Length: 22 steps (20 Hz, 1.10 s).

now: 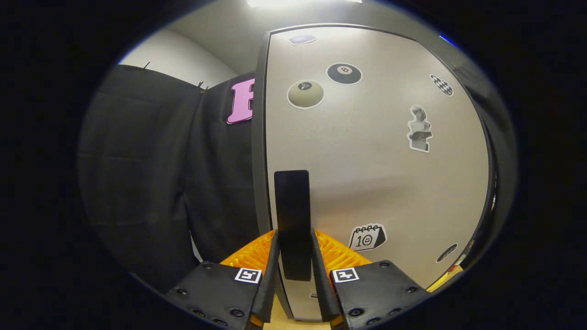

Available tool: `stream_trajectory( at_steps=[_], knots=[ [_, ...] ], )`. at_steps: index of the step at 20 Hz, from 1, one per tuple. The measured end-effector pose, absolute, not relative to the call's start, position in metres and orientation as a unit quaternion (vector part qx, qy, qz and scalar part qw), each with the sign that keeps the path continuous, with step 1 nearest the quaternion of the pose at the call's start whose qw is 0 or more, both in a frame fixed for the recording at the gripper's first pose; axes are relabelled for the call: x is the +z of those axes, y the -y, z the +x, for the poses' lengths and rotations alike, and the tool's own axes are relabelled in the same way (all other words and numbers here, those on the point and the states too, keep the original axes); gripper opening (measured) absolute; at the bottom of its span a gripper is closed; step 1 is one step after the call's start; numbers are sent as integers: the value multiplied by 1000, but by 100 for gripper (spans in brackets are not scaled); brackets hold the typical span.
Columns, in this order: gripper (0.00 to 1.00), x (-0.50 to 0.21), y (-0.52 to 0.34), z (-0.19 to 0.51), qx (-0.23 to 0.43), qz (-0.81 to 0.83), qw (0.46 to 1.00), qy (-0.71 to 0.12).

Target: Open the shoe cabinet door, grab the shoes and put them into the shoe cabinet, then close the shoe cabinet door.

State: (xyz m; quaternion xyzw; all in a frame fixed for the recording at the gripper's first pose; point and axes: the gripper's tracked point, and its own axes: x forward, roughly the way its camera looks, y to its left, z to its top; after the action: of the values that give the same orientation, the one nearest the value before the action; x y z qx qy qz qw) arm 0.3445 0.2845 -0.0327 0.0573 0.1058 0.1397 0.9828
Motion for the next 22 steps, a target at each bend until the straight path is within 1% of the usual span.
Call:
stream_trajectory(
  at_steps=[1, 2, 5, 8, 16, 22],
  knots=[
    [36, -30, -284, 343, 139, 49, 984, -103],
    [36, -30, -284, 342, 140, 40, 984, -103],
    [19, -29, -282, 336, 154, 47, 980, -117],
    [19, -30, -281, 334, 172, 45, 977, -118],
    [19, -22, -269, 301, 219, 62, 966, -125],
    [19, -24, -254, 295, 235, 79, 959, -135]
  ],
)
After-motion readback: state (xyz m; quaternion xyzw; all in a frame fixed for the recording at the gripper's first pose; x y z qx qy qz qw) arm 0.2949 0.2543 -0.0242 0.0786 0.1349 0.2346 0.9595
